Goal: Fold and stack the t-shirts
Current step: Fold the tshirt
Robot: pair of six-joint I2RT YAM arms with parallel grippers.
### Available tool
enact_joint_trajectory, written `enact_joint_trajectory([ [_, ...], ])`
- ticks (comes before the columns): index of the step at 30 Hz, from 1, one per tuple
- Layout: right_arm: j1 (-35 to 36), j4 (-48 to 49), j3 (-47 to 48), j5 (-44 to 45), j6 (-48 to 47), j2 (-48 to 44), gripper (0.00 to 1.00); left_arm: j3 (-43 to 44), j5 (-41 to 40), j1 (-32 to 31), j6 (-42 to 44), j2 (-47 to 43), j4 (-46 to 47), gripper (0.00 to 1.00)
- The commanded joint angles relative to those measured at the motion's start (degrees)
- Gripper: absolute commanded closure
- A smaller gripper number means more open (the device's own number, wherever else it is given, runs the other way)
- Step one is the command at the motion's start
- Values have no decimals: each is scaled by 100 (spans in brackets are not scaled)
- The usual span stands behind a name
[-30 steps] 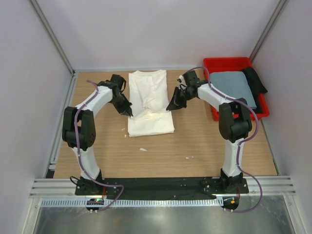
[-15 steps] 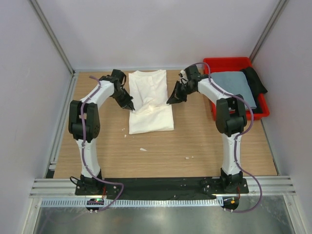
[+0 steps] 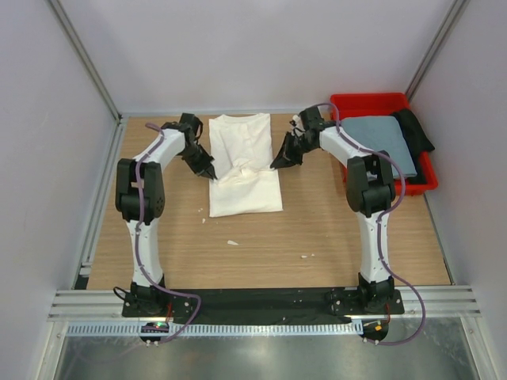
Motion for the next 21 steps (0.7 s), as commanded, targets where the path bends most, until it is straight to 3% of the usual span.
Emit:
enact_joint_trajectory([
  [1, -56, 71, 337, -118, -64, 65, 99, 304, 158, 35, 111, 90, -42, 100],
  [13, -109, -130, 838, -205, -81, 390, 99, 796, 97, 114, 147, 363, -270, 100],
  [21, -100, -78, 821, -206, 68, -40, 99, 752, 61, 114, 15, -200, -139, 100],
])
